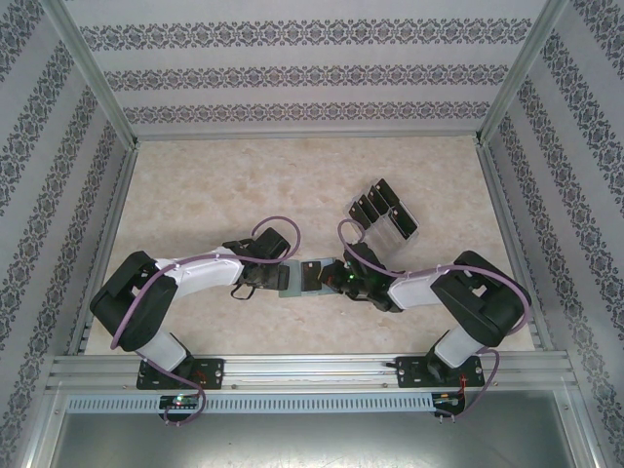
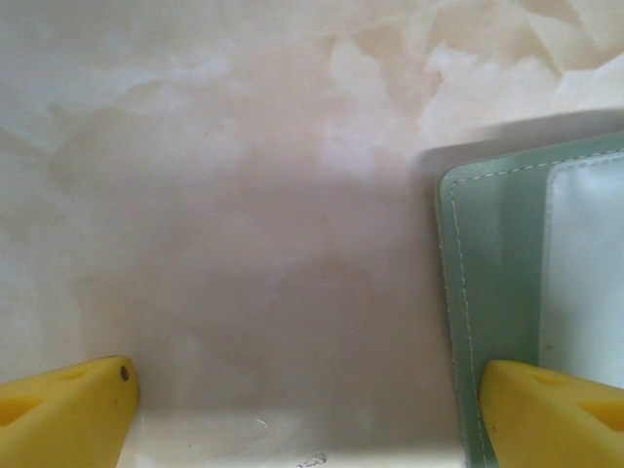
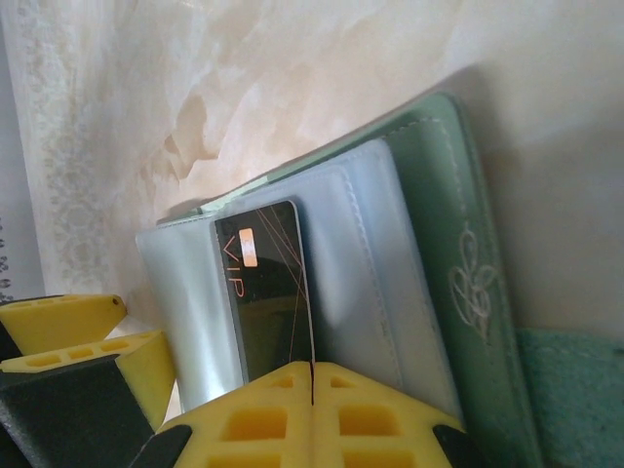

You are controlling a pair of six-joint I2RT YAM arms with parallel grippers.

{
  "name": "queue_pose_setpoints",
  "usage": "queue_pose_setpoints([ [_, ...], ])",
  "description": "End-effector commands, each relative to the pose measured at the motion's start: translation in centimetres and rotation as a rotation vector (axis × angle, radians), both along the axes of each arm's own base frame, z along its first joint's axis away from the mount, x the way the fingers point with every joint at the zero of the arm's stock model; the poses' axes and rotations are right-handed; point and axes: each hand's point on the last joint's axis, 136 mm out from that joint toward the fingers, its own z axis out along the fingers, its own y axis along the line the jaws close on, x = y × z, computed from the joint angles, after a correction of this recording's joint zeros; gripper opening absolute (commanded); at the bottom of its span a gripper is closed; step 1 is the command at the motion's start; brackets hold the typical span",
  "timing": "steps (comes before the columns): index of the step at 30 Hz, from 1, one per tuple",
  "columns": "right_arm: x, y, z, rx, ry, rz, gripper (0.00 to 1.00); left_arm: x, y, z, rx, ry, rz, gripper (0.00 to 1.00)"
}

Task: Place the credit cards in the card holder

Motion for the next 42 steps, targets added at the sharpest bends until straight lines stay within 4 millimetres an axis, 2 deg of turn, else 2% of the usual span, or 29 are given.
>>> queue_pose_setpoints([
  [1,-0.5,-1.6,-1.2,-0.049,0.034,-0.076,0.00,-1.7,1.8,-1.8,0.102,0.066,-0.023,0.91],
  [22,-1.0,1.5,-0.4,0.001,0.033,0.039,0.00,-1.6,1.6,-1.8,0.099,0.064,-0.028,0.91],
  [29,-1.4,1.2,-0.7,-0.011,0.038,0.044,0.00,-1.5,1.7,-1.6,0.105,0.062,-0.026,0.91],
  [37,-1.3,0.6,-0.8,-0.023,0.034,0.016,0.00,-0.6,2.1,1.7,0.093,-0.027,-0.009,0.92],
  [42,-1.1,-0.1,-0.6,-0.032,0.024,-0.028,0.00,-0.6,1.4,1.7,0.071,-0.015,-0.026,0.92],
])
